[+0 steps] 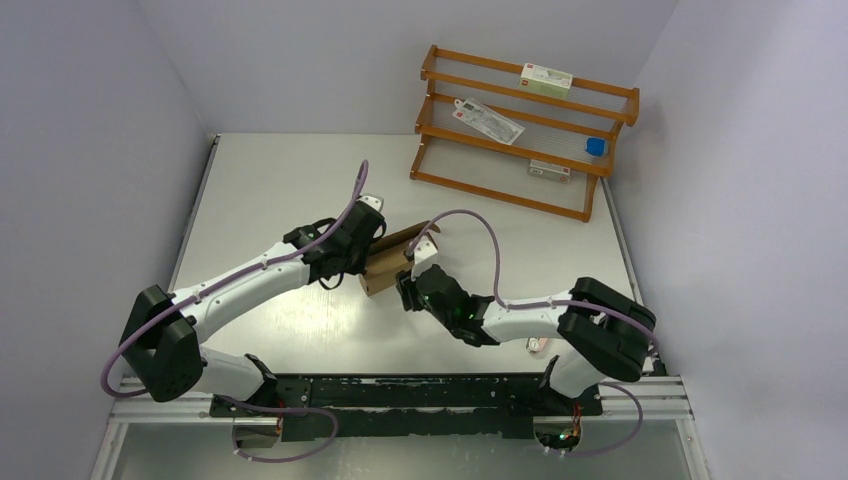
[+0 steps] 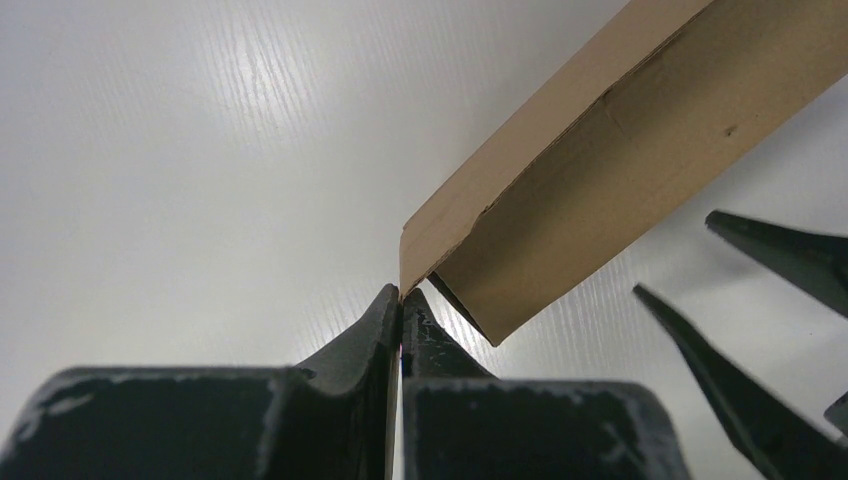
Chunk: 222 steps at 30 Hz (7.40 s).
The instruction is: Fold the paper box
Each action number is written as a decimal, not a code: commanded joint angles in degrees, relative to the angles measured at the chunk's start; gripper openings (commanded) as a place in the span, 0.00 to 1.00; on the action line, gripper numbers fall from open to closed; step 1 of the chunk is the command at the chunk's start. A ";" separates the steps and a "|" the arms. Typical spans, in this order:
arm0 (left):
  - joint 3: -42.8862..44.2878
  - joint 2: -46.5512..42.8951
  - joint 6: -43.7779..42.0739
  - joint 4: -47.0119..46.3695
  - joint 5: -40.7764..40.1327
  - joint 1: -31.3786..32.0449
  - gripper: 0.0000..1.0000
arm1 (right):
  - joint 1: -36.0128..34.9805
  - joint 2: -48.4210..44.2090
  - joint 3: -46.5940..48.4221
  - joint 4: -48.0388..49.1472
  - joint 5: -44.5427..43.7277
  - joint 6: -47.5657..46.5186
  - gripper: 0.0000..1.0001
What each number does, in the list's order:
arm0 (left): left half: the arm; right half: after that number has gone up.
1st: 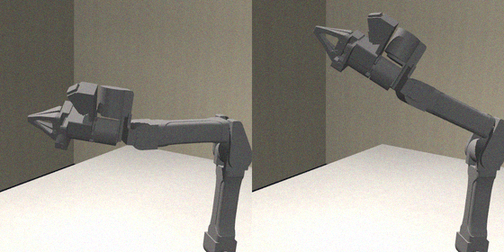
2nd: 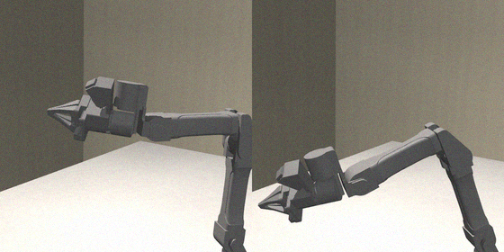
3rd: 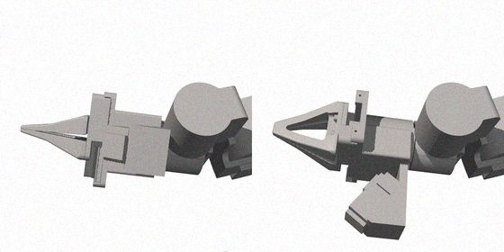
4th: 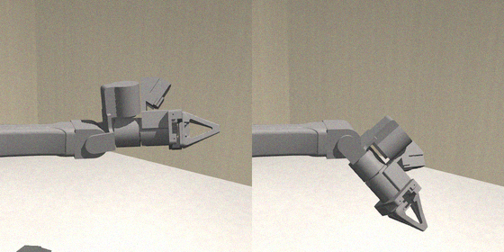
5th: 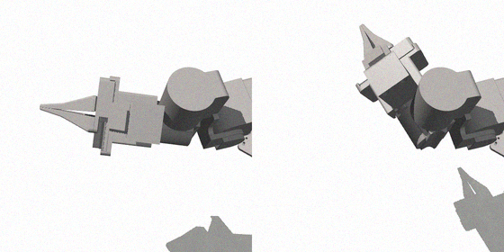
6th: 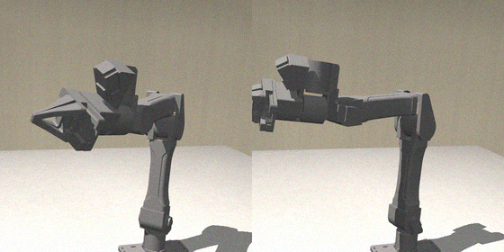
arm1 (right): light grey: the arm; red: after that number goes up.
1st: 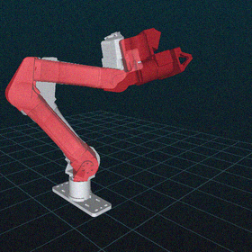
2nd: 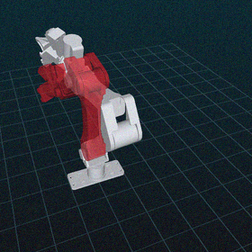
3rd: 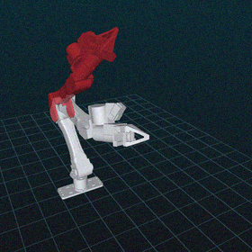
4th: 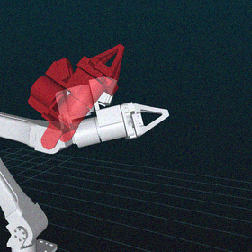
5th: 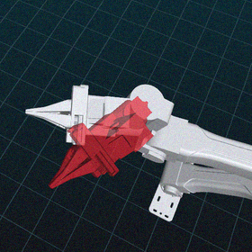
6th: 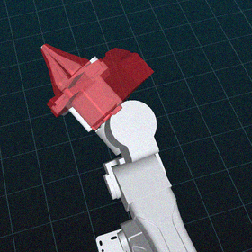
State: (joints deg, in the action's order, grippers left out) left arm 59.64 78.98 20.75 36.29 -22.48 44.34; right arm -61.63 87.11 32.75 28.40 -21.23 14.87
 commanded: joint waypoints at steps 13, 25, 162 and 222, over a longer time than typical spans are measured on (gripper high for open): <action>2.02 1.47 -2.80 -0.64 3.92 -0.22 0.05 | 0.67 10.70 10.61 7.13 -2.51 -4.65 0.43; 4.84 3.87 -1.82 2.05 -0.17 -0.30 0.05 | 5.13 -2.44 10.69 -13.27 -0.86 -8.05 0.63; 8.24 -7.70 -6.24 4.27 15.68 -7.42 0.46 | 14.74 -23.75 -9.31 -13.86 16.89 0.11 0.43; -15.36 15.95 12.18 -32.61 42.33 -27.37 0.45 | 10.47 13.45 19.90 -31.74 16.43 -10.22 0.46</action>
State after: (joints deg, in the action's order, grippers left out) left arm 44.49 92.31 31.99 7.07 14.17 17.56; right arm -51.33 99.11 56.53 4.62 -4.34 6.00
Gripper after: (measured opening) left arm 0.451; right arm 0.459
